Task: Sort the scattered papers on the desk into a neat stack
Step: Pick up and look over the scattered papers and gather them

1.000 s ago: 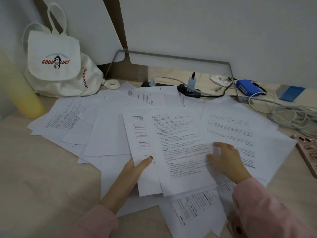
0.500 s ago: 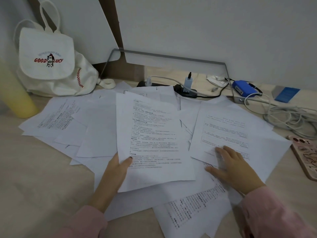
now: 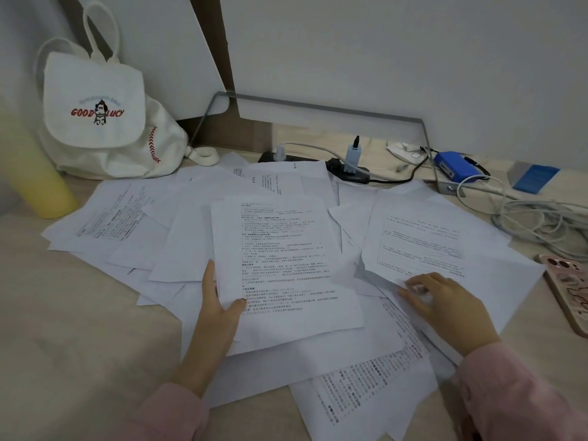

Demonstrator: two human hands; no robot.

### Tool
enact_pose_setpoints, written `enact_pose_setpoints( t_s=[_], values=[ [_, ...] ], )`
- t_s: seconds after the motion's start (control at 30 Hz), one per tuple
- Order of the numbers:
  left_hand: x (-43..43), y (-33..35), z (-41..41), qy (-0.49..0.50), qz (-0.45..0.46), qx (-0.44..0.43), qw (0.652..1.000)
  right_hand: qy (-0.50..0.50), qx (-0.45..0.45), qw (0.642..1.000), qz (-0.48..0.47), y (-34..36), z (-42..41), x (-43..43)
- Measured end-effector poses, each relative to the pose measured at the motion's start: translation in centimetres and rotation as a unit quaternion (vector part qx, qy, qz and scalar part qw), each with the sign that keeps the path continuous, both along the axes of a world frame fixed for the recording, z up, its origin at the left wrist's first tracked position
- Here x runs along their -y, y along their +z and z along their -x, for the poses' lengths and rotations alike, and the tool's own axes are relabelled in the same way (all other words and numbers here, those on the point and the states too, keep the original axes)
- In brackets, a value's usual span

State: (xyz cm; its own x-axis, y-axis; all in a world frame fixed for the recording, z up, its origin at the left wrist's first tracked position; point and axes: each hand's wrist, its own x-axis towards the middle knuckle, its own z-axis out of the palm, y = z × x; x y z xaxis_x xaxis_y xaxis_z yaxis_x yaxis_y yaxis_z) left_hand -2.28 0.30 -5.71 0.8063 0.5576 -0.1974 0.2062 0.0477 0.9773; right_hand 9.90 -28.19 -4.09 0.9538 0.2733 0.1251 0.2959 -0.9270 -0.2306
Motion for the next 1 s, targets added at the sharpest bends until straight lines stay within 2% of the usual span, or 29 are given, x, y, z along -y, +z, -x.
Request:
enact_pose_setpoints(
  t_s=[0.1, 0.13, 0.23, 0.3, 0.4, 0.57, 0.63, 0.7, 0.8, 0.87, 0.93, 1.0],
  values=[
    [-0.2, -0.1, 0.3, -0.032, -0.025, 0.001, 0.999, -0.023, -0.009, 0.999, 0.032, 0.9, -0.2, -0.3],
    [-0.4, 0.0, 0.4, -0.048, -0.035, -0.009, 0.998, -0.035, -0.033, 0.999, 0.007, 1.4, -0.3, -0.6],
    [-1.0, 0.0, 0.6, -0.081, -0.057, -0.032, 0.995, -0.04, -0.119, 0.982, -0.143, 3.6, -0.2, -2.7],
    [-1.2, 0.0, 0.7, -0.092, -0.072, -0.038, 0.992, -0.031, -0.173, 0.954, -0.244, 4.9, 0.1, -4.6],
    [-1.1, 0.2, 0.9, -0.101, -0.057, -0.028, 0.993, -0.037, -0.3, 0.863, -0.404, 6.1, 0.7, -8.1],
    [-1.0, 0.5, 1.3, -0.092, 0.038, -0.052, 0.994, -0.058, -0.447, 0.636, -0.626, 6.0, 0.8, -13.4],
    [-1.3, 0.2, 1.1, -0.089, 0.06, -0.049, 0.993, -0.06, -0.467, 0.581, -0.664, 5.6, 0.6, -14.9],
    [-1.2, 0.4, 1.1, -0.095, 0.04, -0.034, 0.994, -0.045, -0.475, 0.556, -0.681, 5.1, 0.5, -16.1],
    [-1.2, -0.3, 1.0, -0.114, -0.053, -0.028, 0.992, -0.02, -0.479, 0.531, -0.699, 4.5, 0.3, -17.2],
    [-1.5, -0.8, 0.8, -0.089, -0.085, -0.037, 0.992, -0.002, -0.48, 0.544, -0.688, 4.3, 0.2, -17.2],
    [-1.8, -1.1, 0.6, -0.07, -0.077, -0.047, 0.993, -0.003, -0.461, 0.602, -0.651, 4.2, 0.0, -16.5],
    [-2.1, -1.4, 0.3, -0.059, -0.058, -0.05, 0.995, -0.01, -0.403, 0.71, -0.578, 4.1, -0.2, -15.2]
  ],
)
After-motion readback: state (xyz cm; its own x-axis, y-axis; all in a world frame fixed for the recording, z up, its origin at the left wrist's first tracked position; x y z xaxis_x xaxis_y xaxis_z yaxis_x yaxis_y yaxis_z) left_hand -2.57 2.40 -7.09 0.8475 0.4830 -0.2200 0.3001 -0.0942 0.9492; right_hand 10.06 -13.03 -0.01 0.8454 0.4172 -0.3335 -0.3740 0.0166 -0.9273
